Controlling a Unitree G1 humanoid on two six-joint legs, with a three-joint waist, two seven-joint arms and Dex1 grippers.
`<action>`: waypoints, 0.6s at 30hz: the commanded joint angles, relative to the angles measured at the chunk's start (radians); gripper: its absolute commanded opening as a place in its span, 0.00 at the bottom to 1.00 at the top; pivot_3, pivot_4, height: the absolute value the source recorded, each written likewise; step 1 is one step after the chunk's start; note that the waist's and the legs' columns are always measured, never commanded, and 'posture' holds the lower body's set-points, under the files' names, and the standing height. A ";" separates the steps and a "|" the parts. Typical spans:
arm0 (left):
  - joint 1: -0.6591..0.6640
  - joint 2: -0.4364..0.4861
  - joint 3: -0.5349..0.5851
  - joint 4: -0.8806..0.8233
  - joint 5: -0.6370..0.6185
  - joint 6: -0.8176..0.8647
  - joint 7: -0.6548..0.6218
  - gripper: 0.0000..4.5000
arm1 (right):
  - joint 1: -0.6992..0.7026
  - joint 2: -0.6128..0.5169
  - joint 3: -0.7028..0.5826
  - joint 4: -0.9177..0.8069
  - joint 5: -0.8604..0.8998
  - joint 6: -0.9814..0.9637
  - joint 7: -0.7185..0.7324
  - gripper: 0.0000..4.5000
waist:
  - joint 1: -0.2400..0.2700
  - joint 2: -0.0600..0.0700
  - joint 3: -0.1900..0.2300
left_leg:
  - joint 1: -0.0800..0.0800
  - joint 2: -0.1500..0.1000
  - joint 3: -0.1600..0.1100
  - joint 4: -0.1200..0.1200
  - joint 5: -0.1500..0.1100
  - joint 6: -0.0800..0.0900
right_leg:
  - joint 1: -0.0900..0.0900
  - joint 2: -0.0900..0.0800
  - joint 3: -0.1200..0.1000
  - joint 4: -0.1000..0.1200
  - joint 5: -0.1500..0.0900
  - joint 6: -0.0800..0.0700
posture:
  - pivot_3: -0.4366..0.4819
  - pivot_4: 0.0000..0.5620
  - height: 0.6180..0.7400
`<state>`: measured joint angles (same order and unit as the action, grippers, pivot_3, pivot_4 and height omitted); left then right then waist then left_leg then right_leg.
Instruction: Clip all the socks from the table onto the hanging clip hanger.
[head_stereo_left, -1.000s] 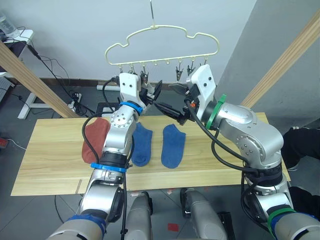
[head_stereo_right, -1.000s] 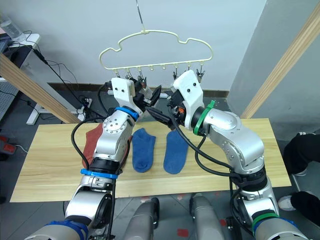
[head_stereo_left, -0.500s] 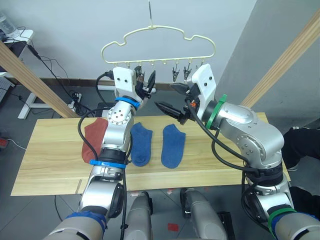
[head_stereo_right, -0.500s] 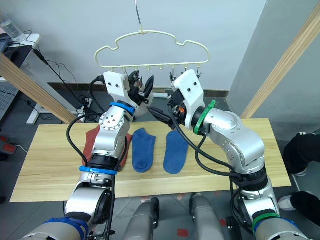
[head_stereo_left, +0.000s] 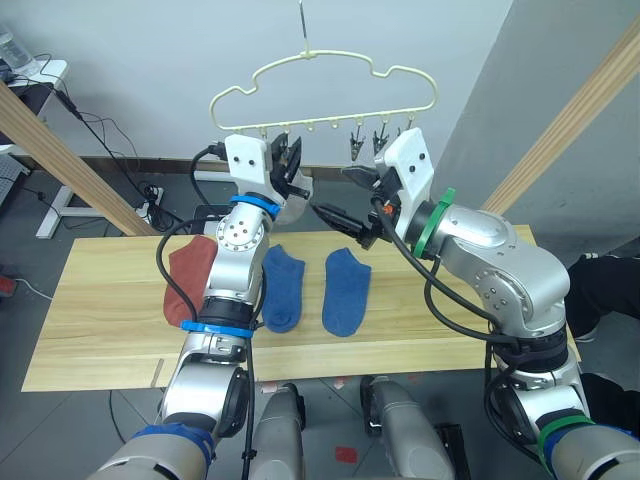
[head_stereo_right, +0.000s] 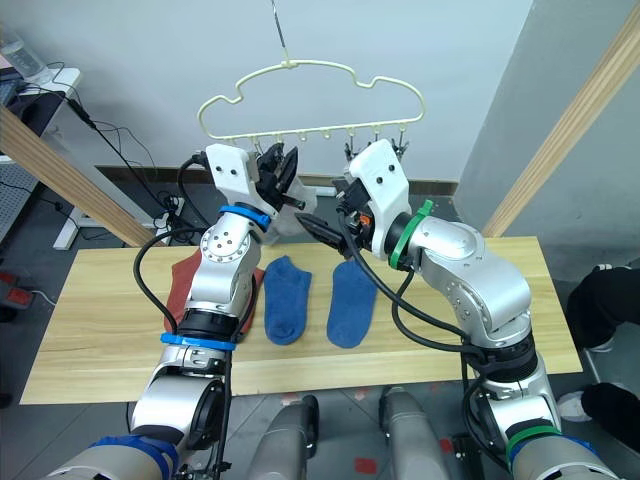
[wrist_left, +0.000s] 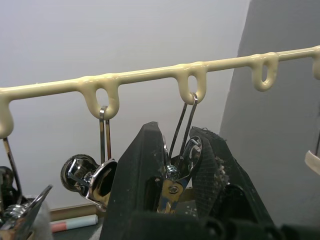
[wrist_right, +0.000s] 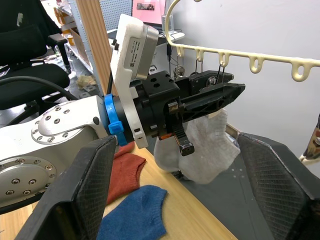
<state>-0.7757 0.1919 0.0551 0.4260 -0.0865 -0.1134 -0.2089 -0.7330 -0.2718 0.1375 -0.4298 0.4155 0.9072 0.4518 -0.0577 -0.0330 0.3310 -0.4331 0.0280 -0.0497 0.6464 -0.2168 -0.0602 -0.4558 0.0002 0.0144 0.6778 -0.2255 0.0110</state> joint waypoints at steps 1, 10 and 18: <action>-0.005 0.003 0.002 -0.038 0.009 -0.007 0.003 0.19 | -0.013 -0.003 -0.015 -0.034 0.009 -0.018 0.000 0.89 | 0.000 0.000 0.000 | 0.000 0.000 0.000 0.000 0.000 0.000 | 0.000 0.000 0.000 0.000 0.000 0.000 | 0.37 0.54 1.00; -0.002 0.003 0.005 -0.047 -0.003 0.003 -0.010 0.13 | 0.002 -0.013 -0.011 -0.020 0.002 -0.024 -0.001 0.89 | 0.000 0.000 0.000 | 0.000 0.000 0.000 0.000 0.000 0.000 | 0.000 0.000 0.000 0.000 0.000 0.000 | 0.37 0.55 1.00; 0.026 0.008 0.009 -0.146 -0.074 0.165 -0.076 0.12 | 0.122 -0.108 0.106 0.144 -0.108 -0.092 0.047 0.89 | 0.002 -0.001 0.000 | 0.000 -0.001 0.000 0.000 0.000 0.000 | 0.001 -0.001 0.000 0.000 0.000 0.000 | 0.39 0.56 1.00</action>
<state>-0.7536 0.1970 0.0586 0.3383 -0.1253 -0.0014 -0.2589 -0.6160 -0.3769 0.2261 -0.2971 0.3303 0.8405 0.4821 -0.0562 -0.0336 0.3306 -0.4331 0.0270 -0.0496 0.6466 -0.2168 -0.0602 -0.4553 -0.0007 0.0145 0.6780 -0.2253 0.0107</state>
